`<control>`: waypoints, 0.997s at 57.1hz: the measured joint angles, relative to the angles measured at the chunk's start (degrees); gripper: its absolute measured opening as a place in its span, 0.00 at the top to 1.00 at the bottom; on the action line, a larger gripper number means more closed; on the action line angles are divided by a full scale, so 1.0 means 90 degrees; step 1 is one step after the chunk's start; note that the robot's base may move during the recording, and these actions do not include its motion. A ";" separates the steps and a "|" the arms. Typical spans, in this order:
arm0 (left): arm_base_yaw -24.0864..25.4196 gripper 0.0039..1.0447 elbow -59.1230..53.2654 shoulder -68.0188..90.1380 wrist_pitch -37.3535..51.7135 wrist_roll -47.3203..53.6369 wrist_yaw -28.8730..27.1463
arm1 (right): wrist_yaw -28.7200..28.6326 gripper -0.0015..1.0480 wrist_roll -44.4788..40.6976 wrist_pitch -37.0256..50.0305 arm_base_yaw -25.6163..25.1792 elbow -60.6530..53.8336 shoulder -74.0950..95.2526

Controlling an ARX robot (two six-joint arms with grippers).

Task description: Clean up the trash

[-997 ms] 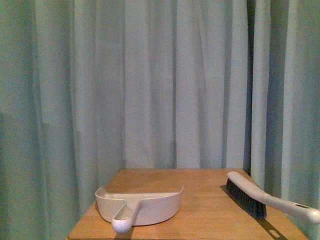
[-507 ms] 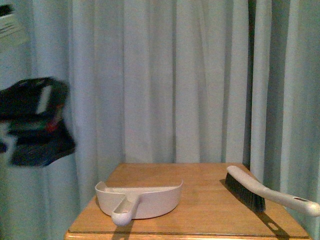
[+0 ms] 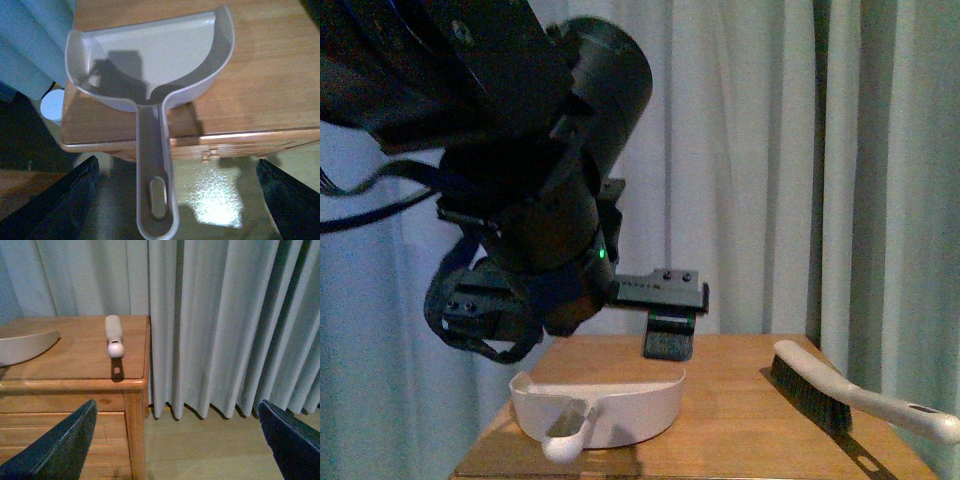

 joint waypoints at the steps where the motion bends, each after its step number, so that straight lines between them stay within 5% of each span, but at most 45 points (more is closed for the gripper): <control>1: 0.0007 0.07 0.0000 0.0085 0.0010 0.0019 -0.0017 | 0.0000 0.07 0.0000 0.0000 0.0000 0.0000 0.0000; 50: 0.0299 0.07 -0.0379 0.1100 0.0699 0.0141 0.0019 | 0.0000 0.07 0.0000 0.0000 0.0000 0.0000 0.0000; 57: 0.0299 0.25 -0.0379 0.1110 0.0699 0.0189 0.0005 | 0.0000 0.07 0.0000 0.0000 0.0000 0.0000 0.0000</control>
